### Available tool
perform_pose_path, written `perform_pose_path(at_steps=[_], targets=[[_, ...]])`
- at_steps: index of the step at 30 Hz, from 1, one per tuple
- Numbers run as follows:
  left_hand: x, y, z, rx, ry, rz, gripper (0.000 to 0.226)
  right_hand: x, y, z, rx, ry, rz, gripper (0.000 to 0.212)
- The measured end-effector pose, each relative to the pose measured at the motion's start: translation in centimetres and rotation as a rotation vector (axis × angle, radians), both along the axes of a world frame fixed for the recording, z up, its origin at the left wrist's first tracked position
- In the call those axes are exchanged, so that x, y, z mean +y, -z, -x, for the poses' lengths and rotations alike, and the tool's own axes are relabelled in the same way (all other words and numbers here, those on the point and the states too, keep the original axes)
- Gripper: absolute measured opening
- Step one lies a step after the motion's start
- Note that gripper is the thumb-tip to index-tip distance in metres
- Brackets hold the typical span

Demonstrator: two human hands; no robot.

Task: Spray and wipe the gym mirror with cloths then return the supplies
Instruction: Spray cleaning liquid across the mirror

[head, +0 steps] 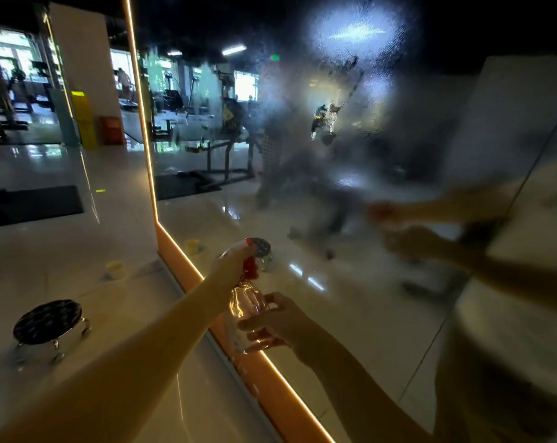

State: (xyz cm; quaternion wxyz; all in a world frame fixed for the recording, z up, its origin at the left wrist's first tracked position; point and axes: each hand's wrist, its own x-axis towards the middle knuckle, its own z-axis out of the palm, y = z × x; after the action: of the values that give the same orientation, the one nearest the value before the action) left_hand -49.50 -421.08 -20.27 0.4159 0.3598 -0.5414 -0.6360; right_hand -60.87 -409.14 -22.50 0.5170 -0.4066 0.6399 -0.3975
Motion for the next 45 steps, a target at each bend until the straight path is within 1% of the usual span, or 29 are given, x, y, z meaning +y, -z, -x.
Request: perform_pose_path(at_steps=[2,5,9,13,17,18,20,24,28,30,33,36,37,39,42,44,45], targets=[[-0.3,0.6,-0.3,-0.027,0.038,0.010,0.018,-0.4,0.7,-0.2,-0.017,0.007,-0.018,0.071],[-0.9,1.1,-0.4,-0.015,0.058,-0.006,0.018,-1.0,1.6,-0.2,-0.050,0.024,-0.011,0.076],[-1.9,2.0,-0.4,0.033,-0.042,-0.045,0.026,-2.2,2.1,-0.2,-0.067,0.031,0.011,0.071],[-3.6,2.4,-0.1,0.036,-0.113,-0.090,0.014,-4.3,2.7,-0.2,-0.074,0.047,0.015,0.072],[-6.3,2.3,-0.4,0.051,-0.171,-0.138,0.011,-7.1,2.8,-0.3,-0.105,0.025,0.019,0.074],[-7.0,2.2,-0.7,0.048,-0.171,-0.131,0.013,-7.9,2.6,-0.3,-0.114,0.009,0.024,0.073],[-8.6,1.6,-1.1,0.053,-0.156,-0.102,0.023,-9.7,2.2,-0.2,-0.126,-0.018,0.053,0.072],[-12.0,-0.1,-1.4,0.094,-0.143,-0.071,0.027,-14.0,1.3,0.2,-0.097,-0.030,0.121,0.074],[-14.9,-1.9,-1.0,0.090,-0.193,-0.047,0.020,-18.1,0.2,0.1,0.001,-0.032,0.185,0.080],[-16.1,-2.9,-0.8,0.113,-0.254,-0.045,0.017,-19.8,-0.2,0.1,0.035,-0.047,0.219,0.077],[-18.2,-4.1,-0.7,0.108,-0.319,-0.015,0.018,-22.2,-0.8,0.3,0.020,-0.057,0.272,0.073],[-20.3,-5.1,-1.0,0.069,-0.320,0.031,0.021,-24.2,-2.4,0.1,-0.018,-0.085,0.270,0.084],[-20.8,-5.6,-1.0,0.070,-0.326,0.033,0.020,-24.9,-2.8,0.1,-0.040,-0.099,0.277,0.081],[-21.7,-6.7,-1.1,0.078,-0.342,0.040,0.019,-26.0,-3.6,0.3,-0.078,-0.113,0.300,0.065],[-23.0,-8.1,-1.3,0.089,-0.298,0.067,0.023,-27.2,-4.6,0.8,-0.081,-0.147,0.359,0.048],[-23.8,-8.9,-1.4,0.086,-0.270,0.084,0.028,-28.0,-5.2,1.0,-0.068,-0.183,0.389,0.042],[-24.2,-9.3,-1.4,0.085,-0.264,0.098,0.029,-28.6,-5.5,0.9,-0.075,-0.180,0.406,0.047]])
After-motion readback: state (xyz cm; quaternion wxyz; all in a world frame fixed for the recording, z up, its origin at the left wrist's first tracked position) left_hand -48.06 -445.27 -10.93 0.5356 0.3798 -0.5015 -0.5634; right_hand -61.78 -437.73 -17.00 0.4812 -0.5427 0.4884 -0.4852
